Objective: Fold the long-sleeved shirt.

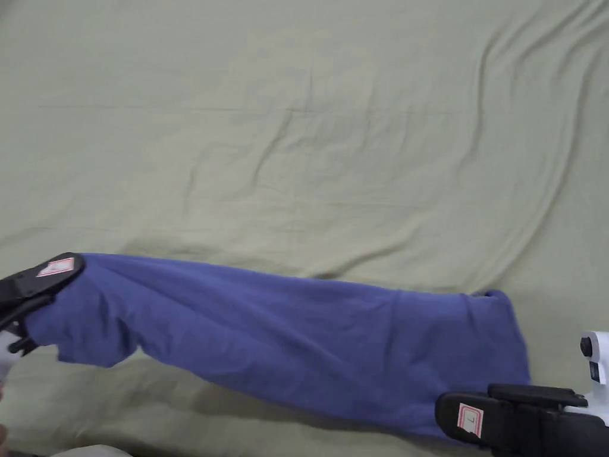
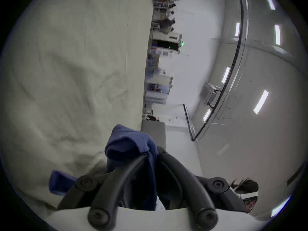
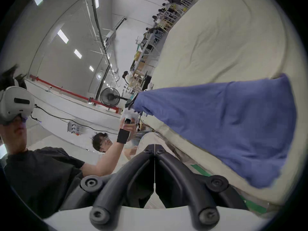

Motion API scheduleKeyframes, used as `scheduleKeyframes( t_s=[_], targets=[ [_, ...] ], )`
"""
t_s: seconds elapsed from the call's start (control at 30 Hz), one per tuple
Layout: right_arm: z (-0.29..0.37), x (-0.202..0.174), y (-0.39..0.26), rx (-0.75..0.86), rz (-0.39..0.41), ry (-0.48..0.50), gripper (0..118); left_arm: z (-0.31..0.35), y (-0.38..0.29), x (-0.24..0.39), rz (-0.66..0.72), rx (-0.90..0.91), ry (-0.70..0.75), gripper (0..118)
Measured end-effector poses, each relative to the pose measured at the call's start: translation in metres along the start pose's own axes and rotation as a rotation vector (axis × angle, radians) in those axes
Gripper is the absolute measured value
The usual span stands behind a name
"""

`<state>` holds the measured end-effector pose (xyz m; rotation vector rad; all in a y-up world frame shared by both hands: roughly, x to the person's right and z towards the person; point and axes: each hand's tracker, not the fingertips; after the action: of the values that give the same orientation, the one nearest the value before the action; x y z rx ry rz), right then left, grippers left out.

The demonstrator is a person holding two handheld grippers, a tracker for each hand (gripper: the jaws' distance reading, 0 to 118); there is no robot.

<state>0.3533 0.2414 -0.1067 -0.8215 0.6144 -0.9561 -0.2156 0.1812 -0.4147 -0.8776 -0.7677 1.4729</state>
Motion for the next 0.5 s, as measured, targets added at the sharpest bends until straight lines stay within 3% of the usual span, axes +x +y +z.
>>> scheduleKeyframes(
  t_s=[0.17, 0.27, 0.5],
  targets=[
    [0.0, -0.003, 0.007, 0.026, 0.003, -0.006, 2, 0.03, 0.016, 0.032, -0.054, 0.138, 0.049, 4],
    [-0.002, -0.002, 0.008, 0.035, -0.005, -0.014, 2, 0.021, 0.003, 0.06, -0.189, 0.193, 0.174, 4],
    [0.009, 0.003, 0.006, 0.08, -0.035, -0.098, 2, -0.121, -0.148, 0.098, -0.647, -0.217, 0.535, 4]
  ],
)
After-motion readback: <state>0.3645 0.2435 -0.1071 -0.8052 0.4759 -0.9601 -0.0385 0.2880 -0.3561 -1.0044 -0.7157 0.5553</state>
